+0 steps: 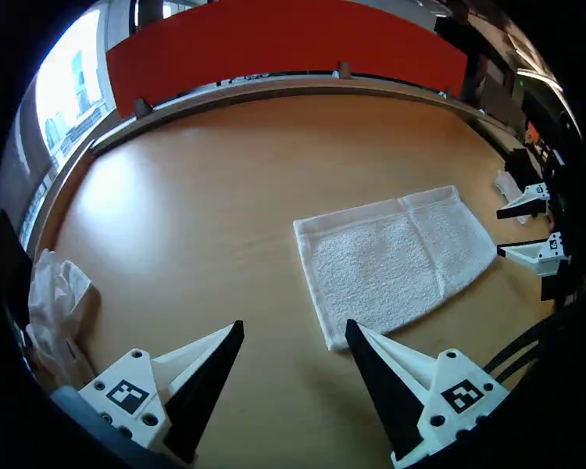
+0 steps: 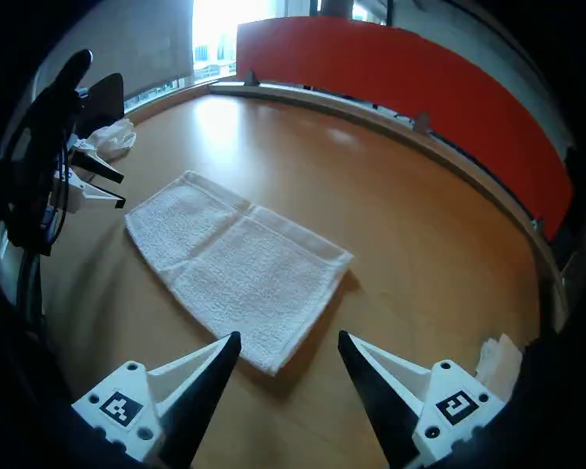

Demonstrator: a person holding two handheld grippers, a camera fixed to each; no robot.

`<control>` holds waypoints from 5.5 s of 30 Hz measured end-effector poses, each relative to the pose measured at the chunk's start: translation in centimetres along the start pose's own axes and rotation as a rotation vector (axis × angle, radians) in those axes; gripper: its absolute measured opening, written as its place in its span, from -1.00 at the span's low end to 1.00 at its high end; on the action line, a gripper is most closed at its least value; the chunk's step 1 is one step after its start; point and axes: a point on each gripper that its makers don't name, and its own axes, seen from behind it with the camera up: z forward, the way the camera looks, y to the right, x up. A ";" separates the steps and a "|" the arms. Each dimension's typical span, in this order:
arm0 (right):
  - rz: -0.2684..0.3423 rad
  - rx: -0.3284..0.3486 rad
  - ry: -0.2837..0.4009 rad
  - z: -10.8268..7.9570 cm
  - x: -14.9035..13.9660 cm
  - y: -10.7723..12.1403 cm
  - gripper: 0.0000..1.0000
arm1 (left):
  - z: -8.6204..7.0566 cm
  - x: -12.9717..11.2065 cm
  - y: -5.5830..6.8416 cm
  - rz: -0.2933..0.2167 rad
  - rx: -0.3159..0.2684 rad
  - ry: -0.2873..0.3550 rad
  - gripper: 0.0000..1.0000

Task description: Fold towel

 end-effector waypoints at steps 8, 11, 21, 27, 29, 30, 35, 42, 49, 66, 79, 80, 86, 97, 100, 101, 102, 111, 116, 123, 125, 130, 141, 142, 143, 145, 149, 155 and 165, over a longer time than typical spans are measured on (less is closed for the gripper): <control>-0.053 0.047 -0.023 0.1 -0.7 -0.7 0.88 | -1.5 -1.2 -0.9 -0.053 0.025 0.005 0.94; -0.073 0.063 -0.037 0.1 -1.2 -0.8 0.83 | -2.1 -1.8 -1.3 -0.071 0.035 0.005 0.94; -0.115 0.108 -0.075 0.3 -2.3 -0.8 0.37 | -3.8 -3.3 -2.5 -0.114 0.061 -0.001 0.94; -0.125 0.130 -0.092 0.6 -2.6 -0.9 0.12 | -4.3 -3.8 -3.1 -0.121 0.071 -0.001 0.94; -0.125 0.133 -0.097 0.7 -2.7 -0.9 0.10 | -4.5 -3.8 -3.2 -0.123 0.074 0.001 0.94; -0.126 0.135 -0.100 0.7 -2.7 -0.8 0.06 | -4.5 -3.8 -3.3 -0.124 0.076 0.001 0.94; -0.125 0.140 -0.106 0.7 -2.8 -0.8 -0.37 | -4.8 -3.9 -3.5 -0.132 0.081 0.002 0.94; -0.133 0.131 -0.094 0.6 -2.5 -0.6 -0.88 | -4.9 -4.3 -3.7 -0.137 0.083 -0.003 0.94; -0.120 0.127 -0.074 0.2 -1.5 -0.6 -0.90 | -5.1 -4.3 -4.0 -0.138 0.089 -0.005 0.94; -0.178 0.062 0.030 -3.7 6.3 0.5 -0.90 | -5.4 -3.7 -4.4 -0.143 0.097 -0.001 0.94; -0.240 0.016 0.088 -7.4 10.7 1.9 -0.90 | -5.6 -2.7 -4.2 -0.153 0.090 0.015 0.94; -0.243 0.015 0.089 -7.6 10.8 1.9 -0.90 | -5.6 -2.7 -4.2 -0.153 0.090 0.015 0.94; -0.265 0.017 0.089 -8.1 11.1 1.9 -0.90 | -5.7 -2.5 -4.0 -0.155 0.090 0.019 0.94; -0.304 0.064 0.097 -7.2 11.9 -0.4 -0.90 | -6.1 -2.1 -3.9 -0.157 0.090 0.030 0.94; -0.312 0.084 0.104 -6.7 12.3 -1.5 -0.90 | -6.2 -1.9 -3.9 -0.160 0.089 0.035 0.94; -0.314 0.090 0.106 -6.5 12.4 -1.8 -0.90 | -6.2 -1.8 -3.8 -0.160 0.088 0.037 0.94; -0.316 0.098 0.108 -6.3 12.6 -2.3 -0.90 | -6.3 -1.8 -3.8 -0.161 0.087 0.039 0.94; -0.328 0.169 0.104 -4.1 12.6 -6.2 -0.90 | -6.9 -1.4 -4.1 -0.169 0.087 0.052 0.94; -0.312 0.215 0.085 -1.9 11.8 -8.4 -0.90 | -7.2 -1.5 -4.5 -0.176 0.091 0.056 0.94; -0.288 0.264 0.043 0.9 10.2 -10.6 -0.90 | -7.6 -1.8 -5.2 -0.182 0.099 0.056 0.94; -0.283 0.269 0.038 1.2 10.1 -10.9 -0.90 | -7.7 -1.9 -5.4 -0.184 0.101 0.055 0.94; -0.273 0.280 0.034 1.6 9.9 -11.4 -0.90 | -7.8 -2.1 -5.8 -0.188 0.104 0.054 0.94; -0.263 0.307 0.020 1.0 9.4 -11.8 0.36 | -7.8 -2.1 -6.3 -0.188 0.108 0.054 0.94; -0.262 0.304 0.020 1.0 9.3 -11.7 0.36 | -7.8 -2.1 -6.3 -0.187 0.108 0.054 0.94; -0.262 0.301 0.019 1.0 9.3 -11.6 0.36 | -7.8 -2.1 -6.2 -0.187 0.107 0.054 0.94; -0.259 0.296 0.019 1.0 9.1 -11.5 0.37 | -7.8 -2.1 -6.2 -0.185 0.107 0.054 0.94; -0.251 0.288 0.014 1.0 8.7 -11.2 0.36 | -7.9 -2.0 -6.2 -0.179 0.108 0.055 0.94; -0.237 0.269 -0.011 1.0 6.8 -10.6 0.37 | -7.9 -2.1 -6.2 -0.179 0.110 0.056 0.94; -0.216 0.238 -0.084 0.5 1.9 -9.1 0.37 | -8.0 -2.3 -6.3 -0.176 0.114 0.054 0.94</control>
